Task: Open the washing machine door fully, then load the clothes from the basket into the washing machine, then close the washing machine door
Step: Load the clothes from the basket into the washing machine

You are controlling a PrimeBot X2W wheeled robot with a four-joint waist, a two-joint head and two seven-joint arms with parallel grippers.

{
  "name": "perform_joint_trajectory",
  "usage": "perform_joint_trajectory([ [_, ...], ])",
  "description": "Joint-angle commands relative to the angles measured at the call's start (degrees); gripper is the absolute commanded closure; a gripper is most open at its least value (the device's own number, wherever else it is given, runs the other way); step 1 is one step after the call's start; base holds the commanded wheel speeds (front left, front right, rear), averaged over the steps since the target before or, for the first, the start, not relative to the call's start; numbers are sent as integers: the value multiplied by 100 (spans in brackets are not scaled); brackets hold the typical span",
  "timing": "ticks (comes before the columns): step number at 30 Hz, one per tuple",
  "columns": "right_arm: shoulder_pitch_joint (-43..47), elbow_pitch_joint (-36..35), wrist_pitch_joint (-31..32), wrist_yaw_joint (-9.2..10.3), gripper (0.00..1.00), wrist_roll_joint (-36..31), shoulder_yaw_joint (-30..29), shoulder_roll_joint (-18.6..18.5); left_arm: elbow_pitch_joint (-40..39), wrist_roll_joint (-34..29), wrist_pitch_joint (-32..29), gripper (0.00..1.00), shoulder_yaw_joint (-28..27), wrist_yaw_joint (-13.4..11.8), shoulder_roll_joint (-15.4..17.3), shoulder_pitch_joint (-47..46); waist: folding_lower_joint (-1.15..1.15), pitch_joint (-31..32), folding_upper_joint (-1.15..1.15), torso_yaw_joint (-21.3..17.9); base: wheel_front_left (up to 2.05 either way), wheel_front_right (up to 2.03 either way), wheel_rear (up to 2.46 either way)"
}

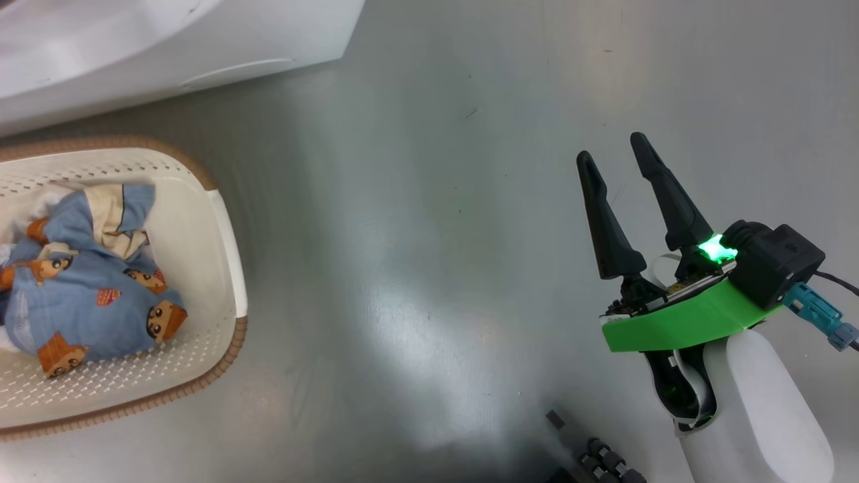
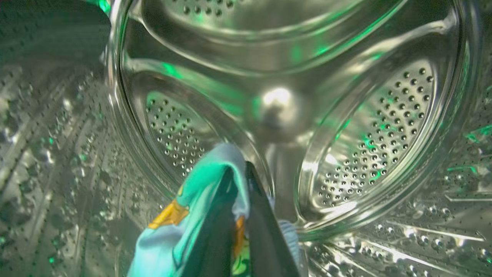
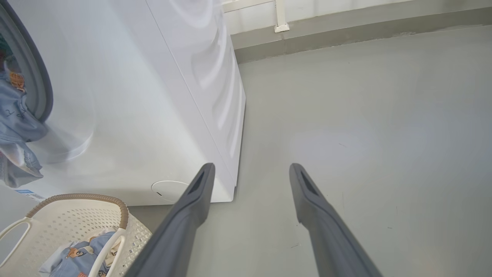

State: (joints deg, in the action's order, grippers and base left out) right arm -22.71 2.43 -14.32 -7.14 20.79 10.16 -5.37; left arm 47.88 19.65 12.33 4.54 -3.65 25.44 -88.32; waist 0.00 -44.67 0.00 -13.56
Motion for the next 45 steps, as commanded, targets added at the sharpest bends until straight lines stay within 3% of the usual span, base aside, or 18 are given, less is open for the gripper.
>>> perform_joint_trajectory([
  [1,34,-124,-68,-35,0,10,65,-15,-26,29,-107,100,-1,109,234,99,0,-8,0,27,0,0,0],
  [9,6,-137,-68,-35,0,-23,-33,-42,242,340,-563,100,-20,250,7,275,0,24,0,157,0,0,0],
  [11,-3,-139,-68,-35,0,-29,-53,-47,268,404,-631,24,-30,259,-40,351,0,57,0,186,0,0,0],
  [12,1,-138,-68,-35,0,-33,-70,-53,270,414,-652,0,-12,269,-66,408,0,90,0,209,0,0,0],
  [21,128,-137,-68,-35,0,-107,-217,-114,-61,423,-544,0,129,248,-213,1155,0,417,0,359,0,0,0],
  [29,299,-140,-68,-35,0,-167,-376,-162,-780,367,-289,0,178,-19,-273,2180,0,707,0,493,0,0,0],
  [45,627,-184,-68,-35,0,-345,-573,-250,-4092,308,-287,0,175,-970,-495,5407,0,1265,0,865,0,0,0],
])
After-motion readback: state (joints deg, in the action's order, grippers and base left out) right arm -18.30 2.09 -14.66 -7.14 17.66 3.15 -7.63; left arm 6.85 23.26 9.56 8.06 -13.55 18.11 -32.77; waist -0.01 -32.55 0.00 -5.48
